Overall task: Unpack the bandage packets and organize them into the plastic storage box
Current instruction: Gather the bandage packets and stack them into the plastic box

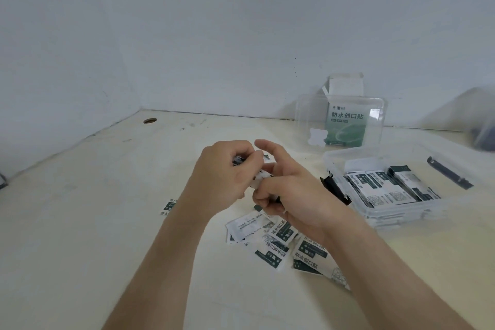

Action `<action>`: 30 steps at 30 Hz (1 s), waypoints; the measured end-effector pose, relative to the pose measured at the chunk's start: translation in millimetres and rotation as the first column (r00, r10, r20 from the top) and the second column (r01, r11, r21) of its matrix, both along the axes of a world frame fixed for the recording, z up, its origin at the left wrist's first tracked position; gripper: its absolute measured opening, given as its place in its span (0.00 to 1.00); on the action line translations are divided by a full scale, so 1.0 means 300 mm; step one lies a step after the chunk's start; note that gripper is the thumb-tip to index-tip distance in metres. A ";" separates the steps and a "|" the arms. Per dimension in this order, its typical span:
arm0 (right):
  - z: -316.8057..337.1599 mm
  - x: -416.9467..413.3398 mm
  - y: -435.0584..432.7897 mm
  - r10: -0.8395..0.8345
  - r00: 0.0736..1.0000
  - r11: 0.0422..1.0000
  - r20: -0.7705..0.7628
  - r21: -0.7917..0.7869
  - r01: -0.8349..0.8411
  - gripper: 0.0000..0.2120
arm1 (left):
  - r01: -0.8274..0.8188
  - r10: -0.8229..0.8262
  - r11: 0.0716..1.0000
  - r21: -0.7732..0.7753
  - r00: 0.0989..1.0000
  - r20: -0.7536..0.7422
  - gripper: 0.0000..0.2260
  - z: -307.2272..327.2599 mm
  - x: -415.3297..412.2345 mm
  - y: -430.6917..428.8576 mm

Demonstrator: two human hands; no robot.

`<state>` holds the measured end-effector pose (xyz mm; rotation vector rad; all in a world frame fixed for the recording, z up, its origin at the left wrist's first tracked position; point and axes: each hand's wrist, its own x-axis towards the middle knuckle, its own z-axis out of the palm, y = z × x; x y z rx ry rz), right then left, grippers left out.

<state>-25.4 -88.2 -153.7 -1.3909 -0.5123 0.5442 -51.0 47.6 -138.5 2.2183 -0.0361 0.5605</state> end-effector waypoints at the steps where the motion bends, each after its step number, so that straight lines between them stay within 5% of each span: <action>1: 0.001 0.000 -0.001 -0.009 1.000 1.000 0.001 0.016 0.009 0.36 | 0.017 -0.016 1.000 -0.013 1.000 0.023 0.13 0.000 0.002 -0.002; 4: 0.009 -0.005 -0.002 0.024 0.999 0.994 -0.047 0.104 -0.019 0.31 | -0.010 0.018 0.996 -0.090 0.996 0.083 0.10 0.000 -0.001 -0.017; 9: 0.038 -0.022 -0.001 -0.066 0.996 0.978 -0.064 0.193 0.077 0.07 | -0.195 0.223 0.953 -0.230 0.969 0.107 0.14 0.001 0.015 0.004; 15: 0.006 -0.070 0.058 -0.430 0.867 0.901 0.253 0.060 0.430 0.09 | -0.190 0.226 0.946 -0.263 0.967 0.115 0.18 -0.029 0.022 -0.054; 22: 0.035 -0.072 0.048 -0.385 0.901 0.921 0.199 0.144 0.362 0.12 | -0.209 0.266 0.866 -0.455 0.962 0.063 0.14 -0.007 0.021 -0.043; 30: 0.069 -0.092 0.035 -0.365 0.905 0.931 0.217 0.110 0.349 0.11 | -0.062 0.116 0.877 -0.477 0.989 0.086 0.18 0.024 -0.007 -0.045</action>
